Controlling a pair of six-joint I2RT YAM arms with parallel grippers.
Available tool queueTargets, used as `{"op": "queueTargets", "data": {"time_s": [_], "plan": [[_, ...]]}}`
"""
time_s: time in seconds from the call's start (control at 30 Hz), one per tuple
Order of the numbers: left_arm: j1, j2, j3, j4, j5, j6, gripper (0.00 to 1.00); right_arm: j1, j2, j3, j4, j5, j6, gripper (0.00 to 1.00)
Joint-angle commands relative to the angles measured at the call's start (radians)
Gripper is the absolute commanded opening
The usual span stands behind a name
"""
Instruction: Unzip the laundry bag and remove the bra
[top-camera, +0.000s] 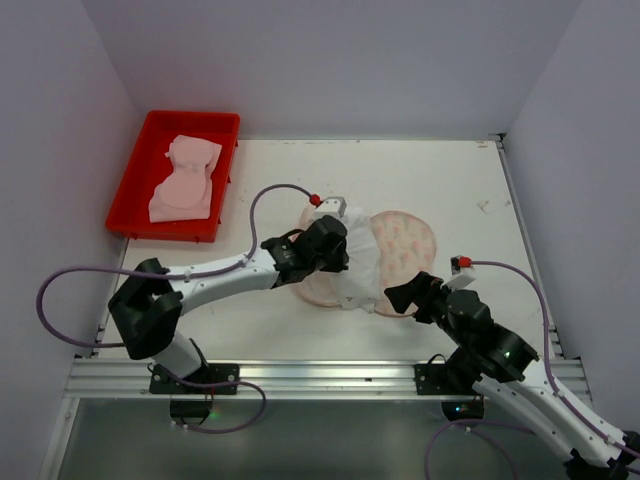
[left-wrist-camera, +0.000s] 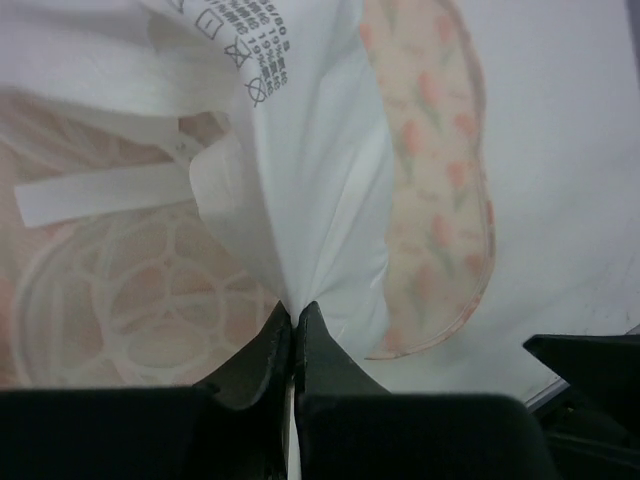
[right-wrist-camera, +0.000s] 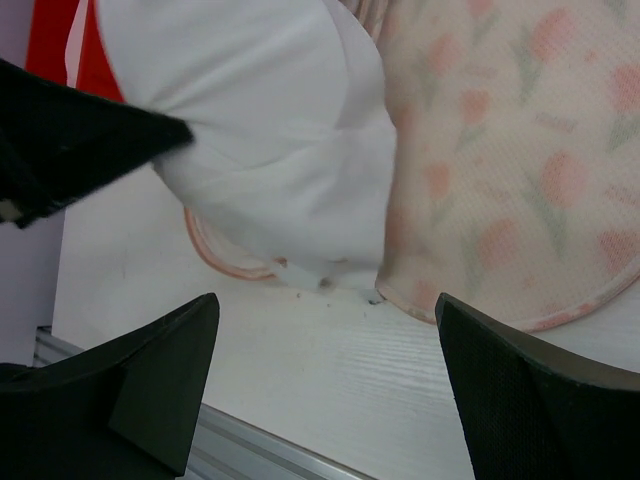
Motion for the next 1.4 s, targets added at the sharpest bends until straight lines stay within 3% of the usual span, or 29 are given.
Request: {"op": "queueTargets", "data": {"time_s": [0.0,0.17,0.33,0.53,0.7,0.8,0.93,1.03,1.2,1.33,1.37], "plan": [[0.023,-0.175,0.101,-0.066,-0.103,0.169,0.00,-0.002,0.005,0.016,0.013,0.014,-0.026,0.90],[0.230,-0.306,0.207,-0.142,0.030,0.424,0.00,-0.002,0.007,0.031,0.012,0.013,-0.037,0.90],[0.506,-0.251,0.472,-0.281,0.131,0.682,0.00,-0.002,0.030,0.042,0.022,0.008,-0.051,0.90],[0.813,0.025,0.840,-0.434,0.364,0.867,0.00,-0.002,0.074,0.058,0.044,-0.004,-0.094,0.90],[1.005,0.258,1.028,-0.450,0.399,0.884,0.00,-0.002,0.128,0.058,0.088,-0.062,-0.109,0.90],[1.085,0.332,1.004,-0.433,0.369,0.850,0.00,-0.002,0.171,0.055,0.108,-0.091,-0.123,0.90],[1.125,0.335,0.804,-0.338,0.363,0.879,0.00,-0.002,0.235,0.038,0.177,-0.122,-0.141,0.90],[1.133,0.364,0.721,-0.321,0.253,0.893,0.00,-0.002,0.307,0.050,0.217,-0.153,-0.135,0.90],[1.131,0.418,0.736,-0.451,0.138,0.846,0.00,-0.002,0.353,0.058,0.229,-0.185,-0.137,0.90],[1.131,0.374,0.704,-0.526,-0.064,0.763,0.00,-0.002,0.349,0.058,0.229,-0.151,-0.140,0.90],[1.131,0.360,0.695,-0.534,-0.087,0.746,0.05,-0.002,0.355,0.062,0.229,-0.144,-0.144,0.90]]}}
